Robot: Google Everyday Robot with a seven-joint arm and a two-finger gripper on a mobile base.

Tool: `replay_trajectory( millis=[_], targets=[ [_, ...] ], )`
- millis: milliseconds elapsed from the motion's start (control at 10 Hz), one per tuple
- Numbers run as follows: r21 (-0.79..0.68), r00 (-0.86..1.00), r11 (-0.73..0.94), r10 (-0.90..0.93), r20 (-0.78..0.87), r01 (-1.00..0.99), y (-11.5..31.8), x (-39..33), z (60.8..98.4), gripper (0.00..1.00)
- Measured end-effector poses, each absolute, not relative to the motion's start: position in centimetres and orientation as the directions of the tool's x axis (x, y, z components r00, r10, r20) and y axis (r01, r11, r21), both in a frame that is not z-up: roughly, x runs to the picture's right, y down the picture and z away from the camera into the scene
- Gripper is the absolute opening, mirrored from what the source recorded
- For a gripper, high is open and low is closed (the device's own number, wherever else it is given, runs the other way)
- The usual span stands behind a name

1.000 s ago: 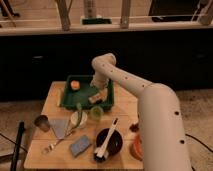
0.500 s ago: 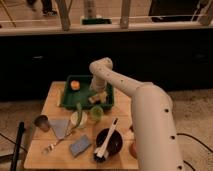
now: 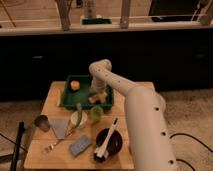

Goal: Place eraser in table surface

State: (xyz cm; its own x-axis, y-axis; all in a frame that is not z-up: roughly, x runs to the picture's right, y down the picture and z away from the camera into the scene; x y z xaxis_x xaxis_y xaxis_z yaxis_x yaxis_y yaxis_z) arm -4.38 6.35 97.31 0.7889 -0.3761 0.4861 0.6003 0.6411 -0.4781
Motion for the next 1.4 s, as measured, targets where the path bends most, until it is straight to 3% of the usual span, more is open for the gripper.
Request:
replay_trajectory(
  millis=[600, 1400],
  targets=[
    [-0.459, 0.788, 0.653, -0.391, 0.476, 0.602, 4.5, -3.4, 96.1, 0.01],
    [-0.345, 0.743, 0.688, -0.431, 0.512, 0.638, -1.4, -2.6, 89.6, 0.0]
  ],
)
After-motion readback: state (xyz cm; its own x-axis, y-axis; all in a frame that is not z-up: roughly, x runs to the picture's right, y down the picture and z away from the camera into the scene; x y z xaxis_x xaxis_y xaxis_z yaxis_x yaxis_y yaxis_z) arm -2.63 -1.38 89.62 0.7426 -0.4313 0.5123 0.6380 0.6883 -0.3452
